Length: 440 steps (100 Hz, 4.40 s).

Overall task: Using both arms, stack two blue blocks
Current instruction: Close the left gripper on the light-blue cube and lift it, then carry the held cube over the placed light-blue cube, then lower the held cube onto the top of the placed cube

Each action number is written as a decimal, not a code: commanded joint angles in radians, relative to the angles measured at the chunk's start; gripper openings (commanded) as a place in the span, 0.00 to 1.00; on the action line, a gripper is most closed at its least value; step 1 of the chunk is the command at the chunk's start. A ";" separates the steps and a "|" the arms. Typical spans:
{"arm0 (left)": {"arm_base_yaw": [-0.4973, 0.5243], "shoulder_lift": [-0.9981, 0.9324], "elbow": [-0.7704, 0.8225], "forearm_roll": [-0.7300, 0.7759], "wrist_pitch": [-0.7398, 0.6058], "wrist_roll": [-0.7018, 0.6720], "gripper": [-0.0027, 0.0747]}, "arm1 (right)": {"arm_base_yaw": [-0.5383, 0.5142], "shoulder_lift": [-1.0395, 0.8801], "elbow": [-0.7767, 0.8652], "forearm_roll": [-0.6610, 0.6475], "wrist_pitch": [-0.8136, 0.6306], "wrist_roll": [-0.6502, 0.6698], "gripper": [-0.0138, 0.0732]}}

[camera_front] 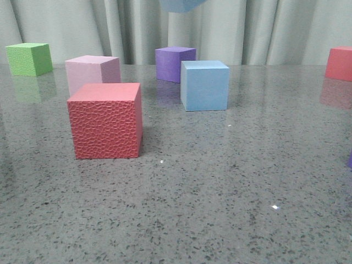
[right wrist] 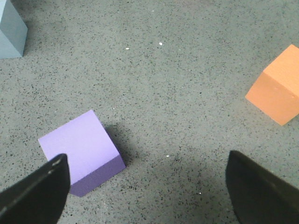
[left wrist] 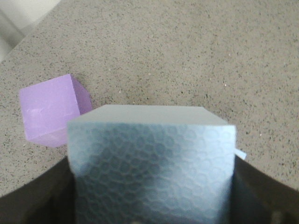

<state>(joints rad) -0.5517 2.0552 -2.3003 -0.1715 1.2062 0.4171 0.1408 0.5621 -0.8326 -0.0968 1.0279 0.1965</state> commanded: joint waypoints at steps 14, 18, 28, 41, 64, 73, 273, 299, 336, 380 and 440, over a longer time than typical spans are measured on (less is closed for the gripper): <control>-0.008 -0.041 -0.033 -0.034 -0.006 0.119 0.35 | -0.008 0.004 -0.024 -0.014 -0.054 -0.010 0.92; -0.008 -0.039 -0.033 -0.037 -0.006 0.146 0.35 | -0.008 0.004 -0.024 -0.014 -0.054 -0.010 0.92; -0.013 -0.029 -0.033 -0.040 -0.006 0.212 0.35 | -0.008 0.004 -0.024 -0.014 -0.052 -0.010 0.92; -0.021 -0.017 -0.033 -0.041 -0.001 0.267 0.35 | -0.008 0.004 -0.024 -0.014 -0.050 -0.010 0.92; -0.056 0.006 -0.033 -0.043 -0.001 0.321 0.35 | -0.008 0.004 -0.024 -0.014 -0.050 -0.010 0.92; -0.061 0.016 -0.033 -0.043 0.001 0.330 0.35 | -0.008 0.004 -0.024 -0.014 -0.050 -0.010 0.92; -0.061 0.012 0.018 -0.068 0.072 0.338 0.35 | -0.008 0.004 -0.024 -0.014 -0.051 -0.010 0.92; -0.061 0.006 0.018 -0.065 0.072 0.338 0.35 | -0.008 0.004 -0.024 -0.014 -0.050 -0.010 0.92; -0.061 -0.007 0.028 -0.065 0.072 0.340 0.35 | -0.008 0.004 -0.024 -0.014 -0.050 -0.010 0.92; -0.061 -0.007 0.032 -0.065 0.072 0.346 0.35 | -0.008 0.004 -0.024 -0.014 -0.050 -0.010 0.92; -0.061 -0.007 0.067 -0.063 0.072 0.358 0.35 | -0.008 0.004 -0.024 -0.014 -0.050 -0.010 0.92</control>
<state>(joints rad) -0.6062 2.1194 -2.2092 -0.2114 1.2578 0.7721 0.1408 0.5621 -0.8326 -0.0968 1.0321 0.1965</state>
